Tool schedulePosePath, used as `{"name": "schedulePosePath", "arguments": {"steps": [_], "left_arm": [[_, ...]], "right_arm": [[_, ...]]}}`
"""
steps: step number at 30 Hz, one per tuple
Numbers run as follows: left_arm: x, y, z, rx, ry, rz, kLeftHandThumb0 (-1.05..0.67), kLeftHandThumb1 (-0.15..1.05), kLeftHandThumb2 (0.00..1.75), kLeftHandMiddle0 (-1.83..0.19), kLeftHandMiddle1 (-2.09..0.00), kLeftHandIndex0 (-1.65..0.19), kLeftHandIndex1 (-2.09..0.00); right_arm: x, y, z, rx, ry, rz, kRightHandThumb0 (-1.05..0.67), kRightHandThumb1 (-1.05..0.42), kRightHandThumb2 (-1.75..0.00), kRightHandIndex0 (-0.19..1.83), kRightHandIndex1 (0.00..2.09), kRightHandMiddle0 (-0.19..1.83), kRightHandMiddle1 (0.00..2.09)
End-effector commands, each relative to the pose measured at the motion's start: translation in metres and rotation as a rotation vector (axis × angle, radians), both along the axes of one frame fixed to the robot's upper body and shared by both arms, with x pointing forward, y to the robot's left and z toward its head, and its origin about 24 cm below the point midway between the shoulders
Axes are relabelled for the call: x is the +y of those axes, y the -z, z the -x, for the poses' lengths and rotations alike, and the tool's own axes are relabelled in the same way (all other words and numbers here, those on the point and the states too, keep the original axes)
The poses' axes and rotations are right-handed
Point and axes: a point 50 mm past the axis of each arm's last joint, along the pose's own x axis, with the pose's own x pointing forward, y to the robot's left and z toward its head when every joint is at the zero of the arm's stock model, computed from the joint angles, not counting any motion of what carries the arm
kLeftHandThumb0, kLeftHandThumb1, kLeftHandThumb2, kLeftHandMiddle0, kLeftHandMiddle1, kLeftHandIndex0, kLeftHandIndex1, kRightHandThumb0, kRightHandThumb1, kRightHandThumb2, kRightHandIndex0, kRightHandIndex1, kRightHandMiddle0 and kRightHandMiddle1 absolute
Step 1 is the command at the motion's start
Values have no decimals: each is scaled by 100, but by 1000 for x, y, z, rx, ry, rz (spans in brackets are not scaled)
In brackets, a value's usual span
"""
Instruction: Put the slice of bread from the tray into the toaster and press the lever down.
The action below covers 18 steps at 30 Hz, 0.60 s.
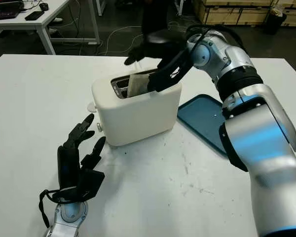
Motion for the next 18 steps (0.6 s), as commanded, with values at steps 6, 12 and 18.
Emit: {"name": "schedulePosePath", "arguments": {"steps": [6, 12, 18], "left_arm": [[-6, -2, -2, -16, 1, 32, -48, 92, 28, -32, -95, -55, 0], [-6, -2, -3, -19, -6, 39, -49, 92, 28, -32, -95, -55, 0], [-6, -3, -4, -24, -6, 58, -48, 92, 28, -32, -95, -54, 0]], "right_arm": [[-15, -13, -1, -20, 43, -131, -63, -80, 0, 41, 69, 70, 8], [-39, -15, -3, 15, 115, -293, -68, -77, 0, 59, 63, 78, 7], [-62, -4, -1, 35, 155, -400, -72, -75, 0, 64, 63, 81, 7]]}}
